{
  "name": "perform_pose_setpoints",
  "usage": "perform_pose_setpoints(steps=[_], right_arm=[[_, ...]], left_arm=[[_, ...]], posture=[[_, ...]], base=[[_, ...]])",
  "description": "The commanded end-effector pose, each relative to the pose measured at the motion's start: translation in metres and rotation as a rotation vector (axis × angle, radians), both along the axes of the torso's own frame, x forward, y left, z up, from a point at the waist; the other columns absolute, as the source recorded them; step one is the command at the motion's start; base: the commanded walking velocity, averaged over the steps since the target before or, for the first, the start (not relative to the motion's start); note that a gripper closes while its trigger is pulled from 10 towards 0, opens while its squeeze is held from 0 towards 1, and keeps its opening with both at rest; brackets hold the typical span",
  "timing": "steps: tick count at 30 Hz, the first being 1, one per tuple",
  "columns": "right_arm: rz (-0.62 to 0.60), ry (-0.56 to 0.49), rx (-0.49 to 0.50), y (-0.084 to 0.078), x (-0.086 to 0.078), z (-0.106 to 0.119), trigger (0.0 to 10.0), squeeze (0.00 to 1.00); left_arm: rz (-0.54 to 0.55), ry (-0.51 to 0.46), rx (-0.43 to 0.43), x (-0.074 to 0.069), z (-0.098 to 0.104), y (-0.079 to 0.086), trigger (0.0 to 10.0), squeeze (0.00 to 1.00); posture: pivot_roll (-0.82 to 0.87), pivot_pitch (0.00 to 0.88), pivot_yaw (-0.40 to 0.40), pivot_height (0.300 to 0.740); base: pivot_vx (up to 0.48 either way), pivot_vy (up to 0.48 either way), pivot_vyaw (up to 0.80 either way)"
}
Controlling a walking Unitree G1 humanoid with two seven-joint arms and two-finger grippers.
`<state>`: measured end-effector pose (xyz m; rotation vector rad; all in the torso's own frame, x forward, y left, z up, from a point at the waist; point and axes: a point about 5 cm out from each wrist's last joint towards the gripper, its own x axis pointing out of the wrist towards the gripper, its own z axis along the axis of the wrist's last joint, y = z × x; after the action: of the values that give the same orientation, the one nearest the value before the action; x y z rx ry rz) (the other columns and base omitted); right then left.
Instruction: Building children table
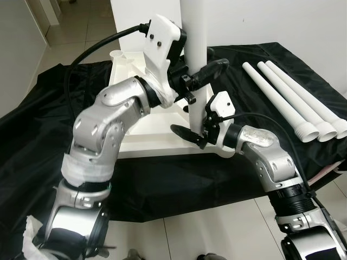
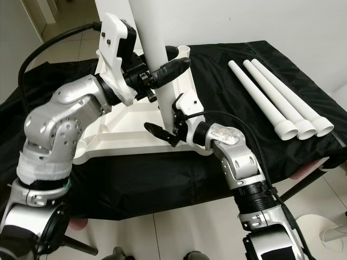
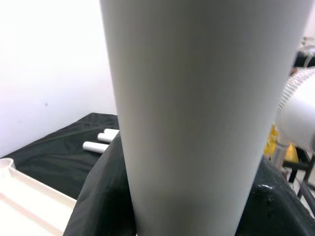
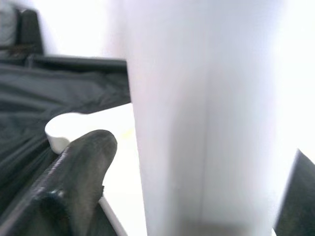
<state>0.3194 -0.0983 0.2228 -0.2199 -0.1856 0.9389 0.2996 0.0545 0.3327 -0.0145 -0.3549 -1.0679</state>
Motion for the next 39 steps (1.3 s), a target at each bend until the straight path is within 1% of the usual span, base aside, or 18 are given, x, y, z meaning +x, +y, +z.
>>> perform_pose_setpoints(steps=[1, 2, 3, 4, 5, 7, 11, 12, 14, 15, 18, 20, 22, 24, 26, 30, 34, 39], right_arm=[[-0.036, -0.017, 0.018, -0.001, 0.003, 0.003, 10.0, 1.00], [-0.057, -0.016, 0.033, -0.001, 0.004, 0.004, 10.0, 1.00], [-0.084, -0.021, 0.053, 0.000, 0.006, 0.006, 10.0, 0.65], [-0.106, -0.029, 0.069, 0.001, 0.007, 0.008, 10.0, 0.00], [-0.106, -0.029, 0.069, 0.001, 0.007, 0.008, 10.0, 0.00], [-0.154, -0.053, 0.093, 0.003, 0.009, 0.011, 10.0, 0.00], [-0.220, -0.075, 0.125, 0.007, 0.011, 0.013, 10.0, 0.00], [-0.236, -0.080, 0.127, 0.008, 0.011, 0.013, 10.0, 0.00], [-0.317, -0.094, 0.114, 0.013, 0.013, 0.010, 10.0, 0.00], [-0.317, -0.094, 0.114, 0.013, 0.013, 0.010, 10.0, 0.00], [-0.361, -0.097, 0.120, 0.017, 0.014, 0.007, 10.0, 0.00], [-0.445, -0.106, 0.134, 0.021, 0.016, 0.005, 10.0, 0.00], [-0.520, -0.095, 0.161, 0.025, 0.019, 0.003, 10.0, 0.00], [-0.540, -0.087, 0.173, 0.026, 0.021, 0.002, 10.0, 0.00], [-0.568, -0.099, 0.183, 0.033, 0.023, 0.004, 10.0, 0.00], [-0.594, -0.105, 0.189, 0.038, 0.025, 0.005, 10.0, 0.00], [-0.629, -0.138, 0.191, 0.044, 0.030, 0.011, 10.0, 0.00], [-0.639, -0.146, 0.201, 0.046, 0.032, 0.015, 10.0, 0.00]], left_arm=[[0.119, 0.008, -0.039, 0.005, 0.008, 0.005, 10.0, 0.00], [0.135, -0.004, -0.033, 0.005, 0.010, 0.005, 10.0, 0.00], [0.153, 0.002, -0.046, 0.007, 0.013, 0.006, 10.0, 0.00], [0.173, 0.011, -0.063, 0.009, 0.015, 0.007, 10.0, 0.00], [0.173, 0.011, -0.063, 0.009, 0.015, 0.007, 10.0, 0.00], [0.219, 0.030, -0.088, 0.014, 0.019, 0.009, 10.0, 0.00], [0.278, 0.051, -0.087, 0.020, 0.019, 0.009, 10.0, 0.00], [0.294, 0.056, -0.091, 0.021, 0.020, 0.009, 10.0, 0.00], [0.351, 0.061, -0.113, 0.025, 0.021, 0.009, 10.0, 0.00], [0.351, 0.061, -0.113, 0.025, 0.021, 0.009, 10.0, 0.00], [0.398, 0.073, -0.137, 0.029, 0.023, 0.009, 10.0, 0.00], [0.425, 0.066, -0.156, 0.030, 0.028, 0.007, 10.0, 0.00], [0.434, 0.063, -0.169, 0.030, 0.030, 0.005, 10.0, 0.00], [0.435, 0.063, -0.172, 0.029, 0.031, 0.004, 10.0, 0.00], [0.444, 0.070, -0.179, 0.028, 0.032, 0.001, 10.0, 0.00], [0.445, 0.076, -0.185, 0.027, 0.033, -0.002, 10.0, 0.00], [0.438, 0.077, -0.180, 0.025, 0.032, -0.007, 10.0, 0.00], [0.432, 0.075, -0.176, 0.024, 0.032, -0.010, 10.0, 0.00]], posture=[[-0.07, 0.045, 0.042, 0.740], [-0.07, 0.045, 0.042, 0.740], [-0.07, 0.045, 0.042, 0.740], [-0.07, 0.041, 0.043, 0.740], [-0.07, 0.041, 0.043, 0.740], [-0.07, 0.037, 0.043, 0.740], [-0.07, 0.036, 0.042, 0.740], [-0.07, 0.036, 0.042, 0.740], [-0.07, 0.030, 0.037, 0.740], [-0.07, 0.030, 0.037, 0.740], [-0.07, 0.027, 0.031, 0.740], [-0.06, 0.025, 0.027, 0.740], [-0.06, 0.026, 0.027, 0.740], [-0.06, 0.026, 0.027, 0.740], [-0.06, 0.024, 0.028, 0.740], [-0.05, 0.025, 0.027, 0.740], [-0.05, 0.024, 0.023, 0.740], [-0.04, 0.022, 0.020, 0.740]], base=[[0.000, 0.000, 0.00], [0.000, 0.000, 0.00], [0.000, 0.000, 0.00], [0.000, 0.000, 0.00], [0.000, 0.000, 0.00], [0.000, 0.000, 0.00], [0.000, 0.000, 0.00], [0.000, 0.000, 0.00], [0.000, 0.000, 0.00], [0.000, 0.000, 0.00], [0.000, 0.000, 0.00], [0.000, 0.000, 0.00], [0.000, 0.000, 0.00], [0.000, 0.000, 0.00], [0.000, 0.000, 0.00], [0.000, 0.000, 0.00], [0.000, 0.000, 0.00], [0.000, 0.000, 0.00]])
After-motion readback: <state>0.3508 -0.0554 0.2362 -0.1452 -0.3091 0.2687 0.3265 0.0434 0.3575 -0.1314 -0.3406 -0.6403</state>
